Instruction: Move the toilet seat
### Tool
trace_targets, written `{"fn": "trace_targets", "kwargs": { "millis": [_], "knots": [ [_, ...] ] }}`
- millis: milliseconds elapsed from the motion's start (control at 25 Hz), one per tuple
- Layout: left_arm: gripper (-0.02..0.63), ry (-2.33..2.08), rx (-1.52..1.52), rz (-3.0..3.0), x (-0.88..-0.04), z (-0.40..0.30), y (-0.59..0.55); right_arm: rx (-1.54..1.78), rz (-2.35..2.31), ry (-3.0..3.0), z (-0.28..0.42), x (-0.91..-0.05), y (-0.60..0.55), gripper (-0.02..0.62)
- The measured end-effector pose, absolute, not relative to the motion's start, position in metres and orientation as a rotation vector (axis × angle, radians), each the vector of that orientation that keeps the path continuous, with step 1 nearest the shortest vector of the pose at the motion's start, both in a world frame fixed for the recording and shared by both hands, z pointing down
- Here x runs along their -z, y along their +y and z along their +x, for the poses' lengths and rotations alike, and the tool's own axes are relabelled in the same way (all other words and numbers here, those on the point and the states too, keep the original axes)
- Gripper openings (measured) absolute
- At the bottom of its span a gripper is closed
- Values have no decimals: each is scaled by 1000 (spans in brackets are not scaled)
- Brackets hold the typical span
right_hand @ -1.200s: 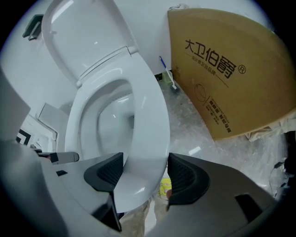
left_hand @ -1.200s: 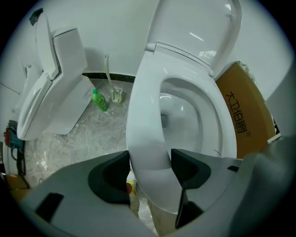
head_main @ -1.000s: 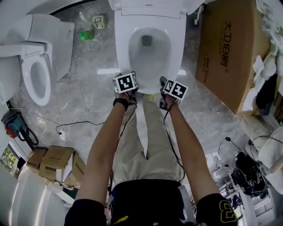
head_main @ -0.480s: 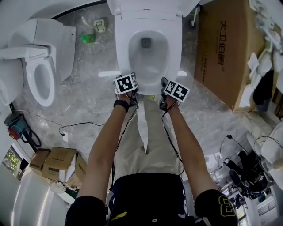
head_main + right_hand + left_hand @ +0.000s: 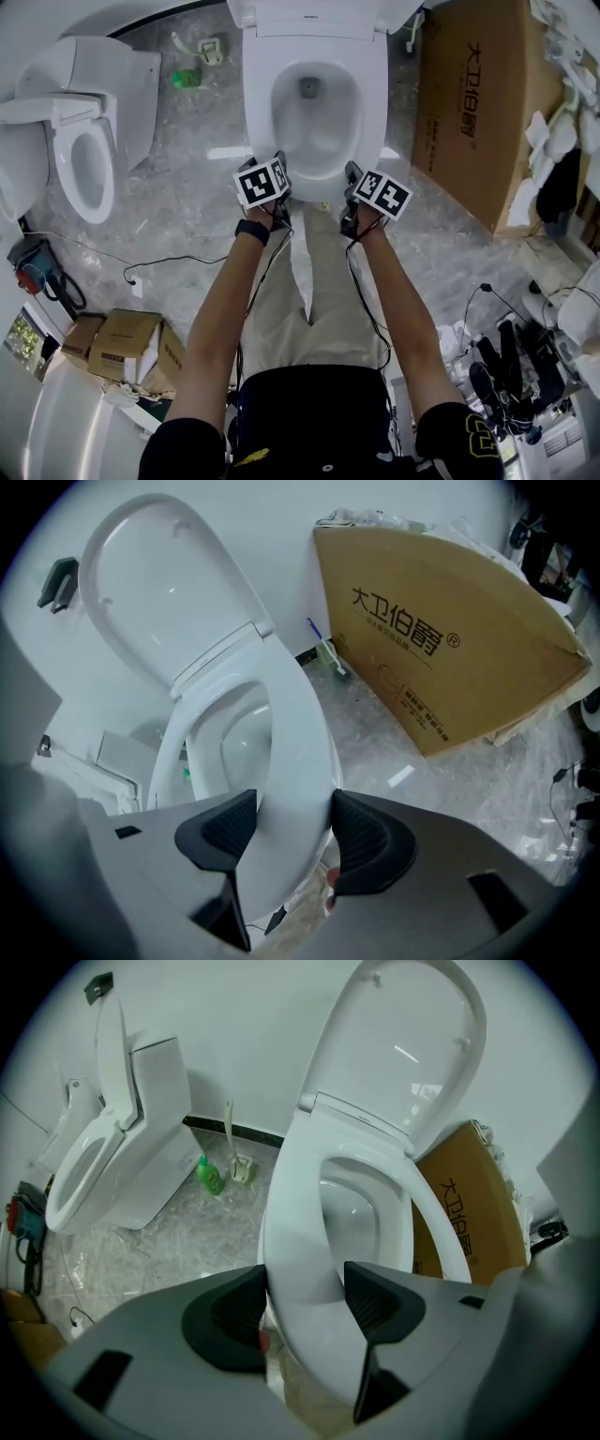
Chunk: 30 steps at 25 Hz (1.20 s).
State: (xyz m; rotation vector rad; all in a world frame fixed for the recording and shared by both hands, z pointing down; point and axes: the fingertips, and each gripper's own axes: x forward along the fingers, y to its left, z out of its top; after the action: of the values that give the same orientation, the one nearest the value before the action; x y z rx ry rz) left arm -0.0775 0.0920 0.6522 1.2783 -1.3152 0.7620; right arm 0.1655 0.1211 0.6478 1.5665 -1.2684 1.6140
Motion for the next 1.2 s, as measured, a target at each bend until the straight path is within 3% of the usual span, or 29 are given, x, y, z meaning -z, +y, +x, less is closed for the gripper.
{"fn": "trace_targets", "kwargs": {
  "millis": [1200],
  "knots": [
    [249,-1373,-485,1304,-559,-84,52,-1803,1655,-1474,167,-545,78,230]
  ]
}}
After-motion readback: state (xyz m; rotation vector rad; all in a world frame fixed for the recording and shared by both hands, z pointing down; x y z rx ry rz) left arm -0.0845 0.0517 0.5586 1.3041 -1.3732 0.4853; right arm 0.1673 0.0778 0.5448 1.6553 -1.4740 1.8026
